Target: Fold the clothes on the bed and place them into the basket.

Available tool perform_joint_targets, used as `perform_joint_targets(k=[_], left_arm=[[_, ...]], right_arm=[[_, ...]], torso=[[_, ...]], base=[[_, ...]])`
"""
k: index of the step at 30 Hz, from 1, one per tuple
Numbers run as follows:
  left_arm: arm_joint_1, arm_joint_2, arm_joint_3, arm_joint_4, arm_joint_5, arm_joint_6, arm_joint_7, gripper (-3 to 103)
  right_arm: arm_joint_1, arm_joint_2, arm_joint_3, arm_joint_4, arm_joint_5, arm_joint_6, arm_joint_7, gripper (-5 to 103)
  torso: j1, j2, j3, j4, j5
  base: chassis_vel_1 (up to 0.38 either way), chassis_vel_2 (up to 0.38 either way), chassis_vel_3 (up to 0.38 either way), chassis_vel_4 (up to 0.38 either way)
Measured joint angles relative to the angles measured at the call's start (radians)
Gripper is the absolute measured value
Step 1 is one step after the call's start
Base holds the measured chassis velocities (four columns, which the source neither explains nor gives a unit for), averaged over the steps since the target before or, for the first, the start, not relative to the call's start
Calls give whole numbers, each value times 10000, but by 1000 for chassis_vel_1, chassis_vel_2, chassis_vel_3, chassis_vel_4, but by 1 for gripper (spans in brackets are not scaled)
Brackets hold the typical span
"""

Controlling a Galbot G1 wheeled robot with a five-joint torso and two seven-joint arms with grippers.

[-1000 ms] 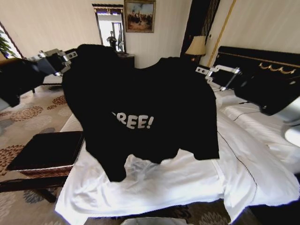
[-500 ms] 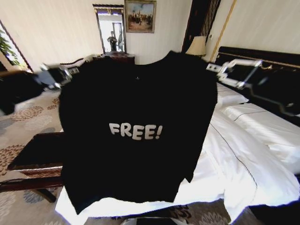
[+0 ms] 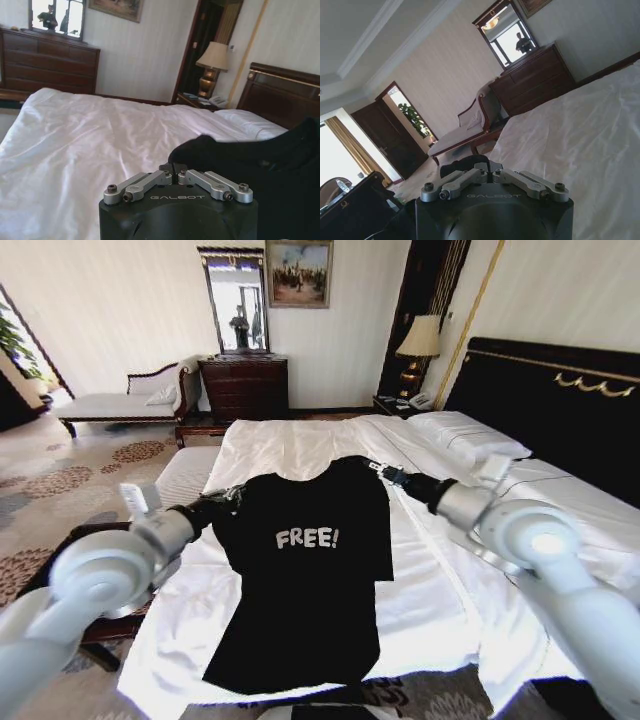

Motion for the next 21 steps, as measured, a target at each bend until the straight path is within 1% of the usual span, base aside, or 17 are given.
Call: perform_joint_targets(k=[2, 3, 4, 5, 6, 7, 8, 9, 10, 12, 13, 14, 16, 18, 19, 20, 21], left_arm=[[-367, -452, 522, 1024, 626, -34, 263, 0], [-520, -580, 695, 1292, 761, -34, 336, 0], [-520, -580, 695, 1292, 761, -34, 336, 0], [-826, -787, 1037, 1708, 930, -34, 403, 0], [-1353, -1153, 1616, 2231, 1080, 10, 431, 0], [-1870, -1510, 2085, 2689, 1202, 52, 432, 0], [-1870, -1510, 2085, 2689, 1202, 52, 432, 0], [-2062, -1647, 2247, 2858, 1220, 74, 440, 0], [-2542, -2014, 2669, 3346, 1322, 100, 441, 0], [-3146, -2565, 3229, 4225, 1557, 126, 531, 0], [-3339, -2713, 3384, 4529, 1652, 126, 570, 0], [-3339, -2713, 3384, 4529, 1652, 126, 570, 0], [-4093, -3325, 3992, 5939, 2151, 80, 862, 0], [-4558, -3710, 4284, 6800, 2478, 6, 1061, 0], [-4558, -3710, 4284, 6800, 2478, 6, 1061, 0], [-4889, -4019, 4470, 7439, 2741, -59, 1200, 0], [-5143, -4280, 4614, 7990, 2920, -89, 1317, 0]], right_arm=[[434, 435, -711, -1056, -819, 126, -242, 1], [545, 539, -884, -1372, -1043, 163, -304, 1], [545, 539, -884, -1372, -1043, 163, -304, 1], [681, 683, -1101, -1820, -1354, 206, -416, 1], [840, 851, -1354, -2399, -1759, 277, -585, 1], [979, 979, -1576, -2842, -2095, 354, -732, 1], [979, 979, -1576, -2842, -2095, 354, -732, 1], [1058, 1040, -1696, -3057, -2258, 400, -814, 1], [1242, 1196, -1954, -3573, -2600, 521, -958, 1], [1532, 1481, -2341, -4397, -2959, 661, -1081, 1], [1621, 1576, -2462, -4653, -3066, 717, -1128, 1], [1621, 1576, -2462, -4653, -3066, 717, -1128, 1], [2003, 2061, -2929, -5868, -3632, 977, -1359, 1], [2259, 2567, -3178, -6748, -4047, 1161, -1484, 1], [2259, 2567, -3178, -6748, -4047, 1161, -1484, 1], [2434, 2937, -3287, -7304, -4317, 1285, -1568, 1], [2667, 3382, -3391, -7943, -4568, 1423, -1648, 1]], torso=[[-1, -1, 0, 5, 1], [-1, 0, 0, 5, -1], [-1, 0, 0, 5, -1], [-1, 1, -1, 5, 4], [-3, 1, -1, 5, -3], [-2, 1, -1, -4, 0], [-2, 1, -1, -4, 0], [-2, 1, -1, -5, 0], [-2, 1, -2, -7, 8], [-2, 1, 0, -6, 2], [-1, 1, -1, -4, 3], [-1, 1, -1, -4, 3], [-2, 1, 0, 0, 1], [-1, 0, 0, -1, 0], [-1, 0, 0, -1, 0], [-1, 1, 0, 1, 5], [0, 0, 0, 0, 3]], base=[[0, 0, 0, 0], [0, 0, 0, 0], [0, 0, 0, 0], [0, 0, 0, 0], [0, 0, 0, 0], [0, 0, 0, 0], [0, 0, 0, 0], [0, 0, 0, 0], [0, 0, 0, 0], [0, 0, 0, 0], [0, 0, 0, 0], [0, 0, 0, 0], [0, 0, 0, 0], [0, 0, 0, 0], [0, 0, 0, 0], [0, 0, 0, 0], [0, 0, 0, 0]])
